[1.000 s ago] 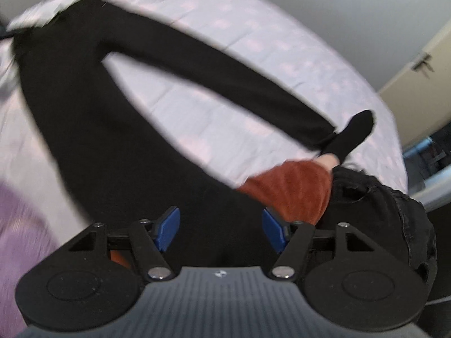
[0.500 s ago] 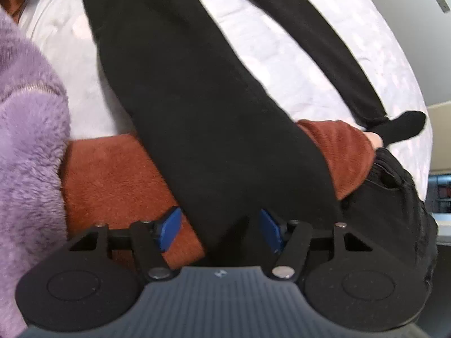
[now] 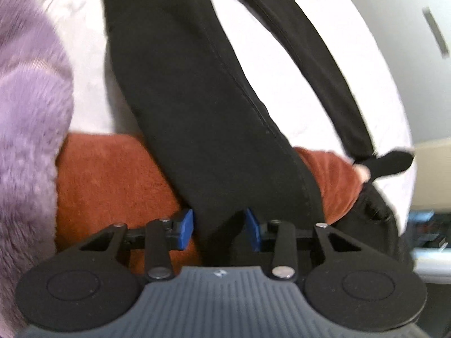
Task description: Fold clothes
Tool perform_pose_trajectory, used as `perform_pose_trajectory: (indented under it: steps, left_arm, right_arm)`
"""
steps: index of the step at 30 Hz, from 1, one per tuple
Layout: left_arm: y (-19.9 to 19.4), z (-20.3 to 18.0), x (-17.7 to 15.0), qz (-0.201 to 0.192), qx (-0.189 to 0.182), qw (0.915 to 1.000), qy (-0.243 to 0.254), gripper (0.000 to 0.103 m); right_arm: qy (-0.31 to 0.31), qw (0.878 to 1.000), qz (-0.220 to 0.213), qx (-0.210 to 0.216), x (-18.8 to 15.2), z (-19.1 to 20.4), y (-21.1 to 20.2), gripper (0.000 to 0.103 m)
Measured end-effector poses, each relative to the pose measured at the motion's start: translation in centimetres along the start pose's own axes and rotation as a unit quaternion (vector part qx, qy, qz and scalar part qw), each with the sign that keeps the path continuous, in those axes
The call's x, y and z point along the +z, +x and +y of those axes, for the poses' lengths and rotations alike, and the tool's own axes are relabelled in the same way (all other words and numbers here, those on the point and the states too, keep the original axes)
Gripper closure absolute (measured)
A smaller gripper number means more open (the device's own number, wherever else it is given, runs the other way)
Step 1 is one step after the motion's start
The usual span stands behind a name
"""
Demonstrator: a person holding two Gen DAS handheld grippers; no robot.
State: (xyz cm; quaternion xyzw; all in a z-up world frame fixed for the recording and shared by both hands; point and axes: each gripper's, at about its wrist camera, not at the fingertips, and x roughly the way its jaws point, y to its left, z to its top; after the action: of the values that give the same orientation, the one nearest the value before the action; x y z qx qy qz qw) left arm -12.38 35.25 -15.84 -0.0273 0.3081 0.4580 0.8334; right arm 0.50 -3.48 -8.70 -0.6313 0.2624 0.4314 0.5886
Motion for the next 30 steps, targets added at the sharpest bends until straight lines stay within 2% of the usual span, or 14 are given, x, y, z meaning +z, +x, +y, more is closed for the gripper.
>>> perform_pose_trajectory:
  steps: [4,5,7,11,17,22,26,30]
  left_arm:
    - [0.0,0.0,0.1,-0.002,-0.002,1.0,0.0,0.056]
    - [0.0,-0.1,0.1,-0.003,-0.002,1.0,0.0,0.056]
    - [-0.1,-0.1,0.1,-0.004,-0.003,1.0,0.001,0.056]
    - [-0.1,-0.1,0.1,-0.006,-0.006,1.0,0.003,0.056]
    - [-0.3,-0.3,0.1,-0.009,-0.008,0.9999,0.005,0.056]
    - [-0.5,-0.3,0.1,-0.016,-0.014,0.9998,0.005,0.056]
    - [-0.8,-0.4,0.2,-0.024,-0.022,0.9995,0.005,0.056]
    - [-1.8,-1.2,0.8,-0.041,-0.037,0.998,0.03,0.056]
  right_arm:
    - [-0.08,0.996,0.007,-0.044,-0.7,2.0,0.3,0.062]
    - [-0.08,0.996,0.005,-0.045,-0.7,2.1,0.3,0.066]
    - [-0.069,0.997,0.006,-0.037,-0.7,2.2,0.5,0.082]
    - [-0.066,0.996,-0.006,-0.052,-0.7,2.2,0.1,0.095]
    - [0.009,0.996,-0.039,-0.084,0.1,-1.1,-1.8,0.097]
    - [0.077,0.989,-0.065,-0.113,1.1,-4.6,-2.9,0.098]
    - [0.104,0.984,-0.072,-0.129,2.2,-7.0,-2.5,0.098]
    - [0.119,0.98,-0.067,-0.141,3.5,-9.0,-1.0,0.098]
